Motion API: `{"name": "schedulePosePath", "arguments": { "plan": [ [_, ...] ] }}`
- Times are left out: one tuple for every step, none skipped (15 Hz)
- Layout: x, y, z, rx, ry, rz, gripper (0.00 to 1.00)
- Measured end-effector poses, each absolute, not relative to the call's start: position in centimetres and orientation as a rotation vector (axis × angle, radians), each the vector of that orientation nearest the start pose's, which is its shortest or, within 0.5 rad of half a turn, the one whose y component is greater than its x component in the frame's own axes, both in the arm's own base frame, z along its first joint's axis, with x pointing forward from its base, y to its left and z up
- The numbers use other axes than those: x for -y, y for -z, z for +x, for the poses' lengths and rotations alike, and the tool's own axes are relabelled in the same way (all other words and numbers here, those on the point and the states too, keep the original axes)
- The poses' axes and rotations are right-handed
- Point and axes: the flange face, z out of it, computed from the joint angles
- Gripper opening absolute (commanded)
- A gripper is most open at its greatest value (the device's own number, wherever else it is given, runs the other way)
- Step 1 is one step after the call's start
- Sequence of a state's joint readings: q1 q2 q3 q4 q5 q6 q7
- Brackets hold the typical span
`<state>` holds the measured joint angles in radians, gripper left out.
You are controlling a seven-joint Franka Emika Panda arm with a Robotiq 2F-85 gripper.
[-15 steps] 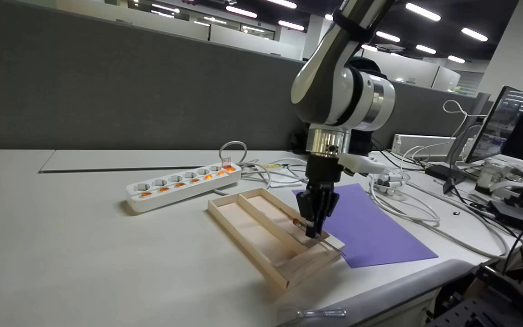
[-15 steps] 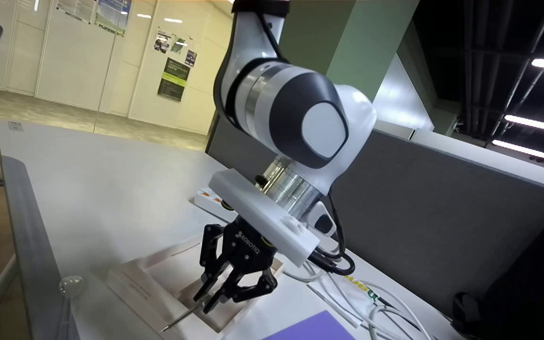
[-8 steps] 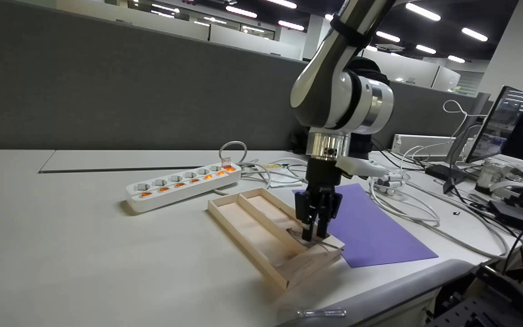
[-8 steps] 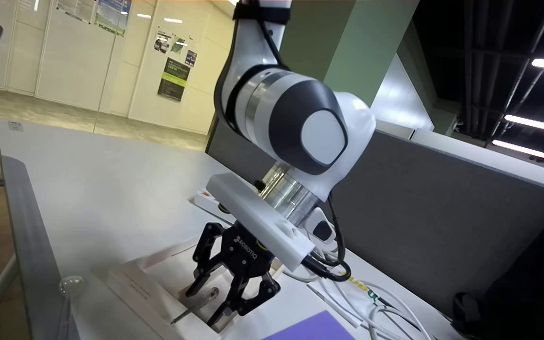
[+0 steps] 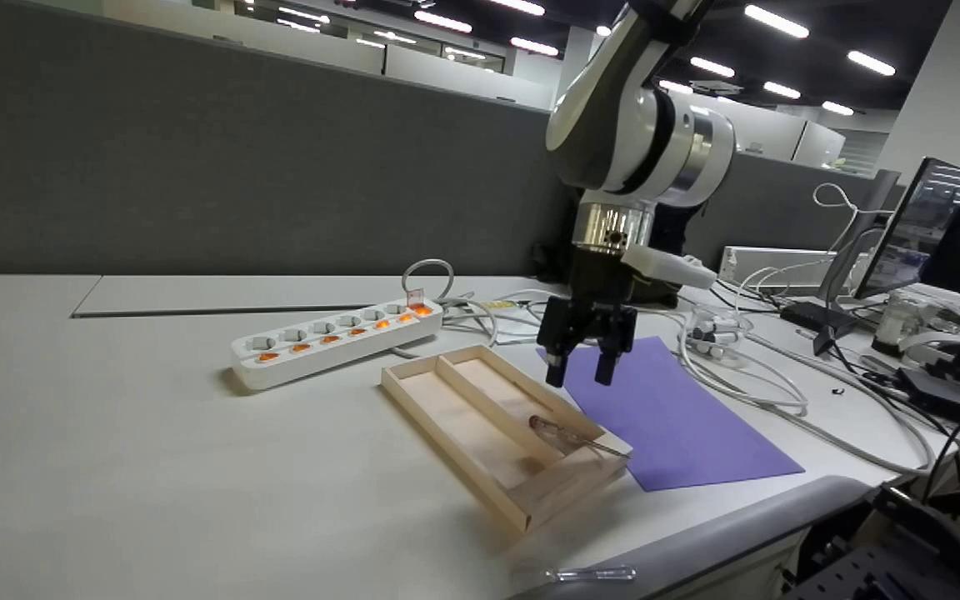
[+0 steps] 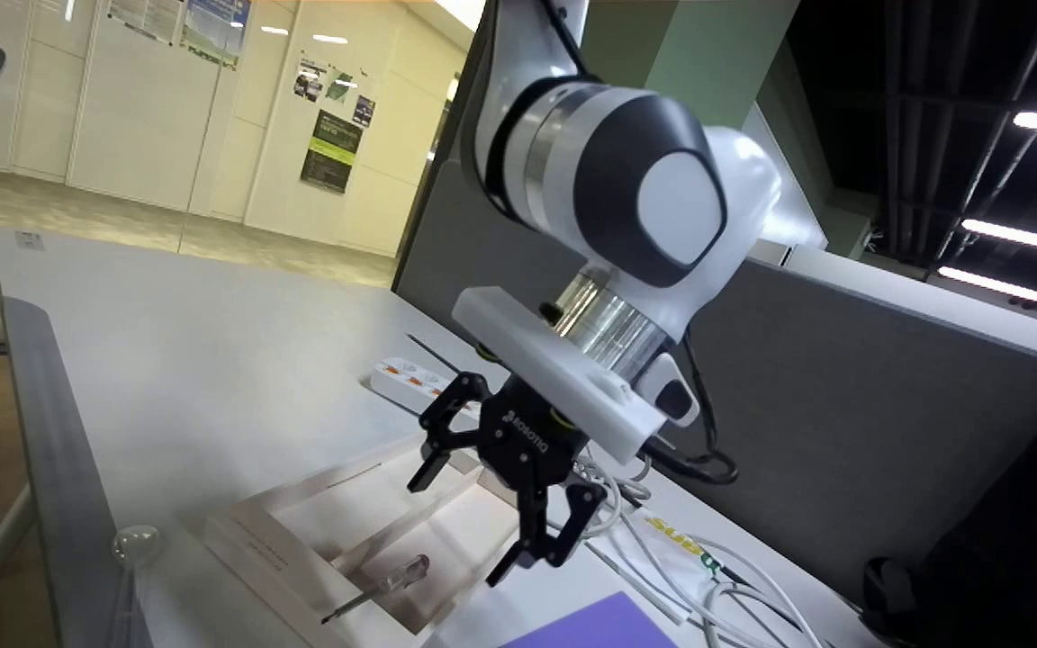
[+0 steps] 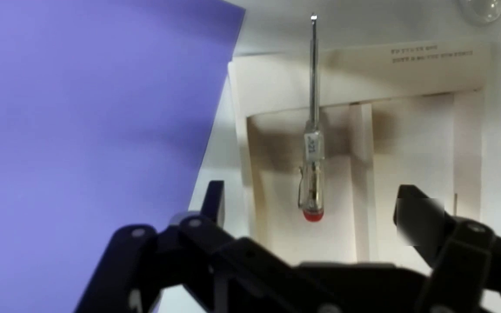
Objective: Pick up the screwdriver from the table and put it in the wooden tray.
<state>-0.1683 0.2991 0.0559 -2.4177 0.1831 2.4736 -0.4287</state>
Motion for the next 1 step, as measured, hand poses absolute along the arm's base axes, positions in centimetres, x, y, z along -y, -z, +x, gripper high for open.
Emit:
{"name": "schedulePosePath", "arguments": {
  "plan": [
    [5.52,-18.33,46.63,0.232,-0.265,-2.957,1.0]
  ]
}}
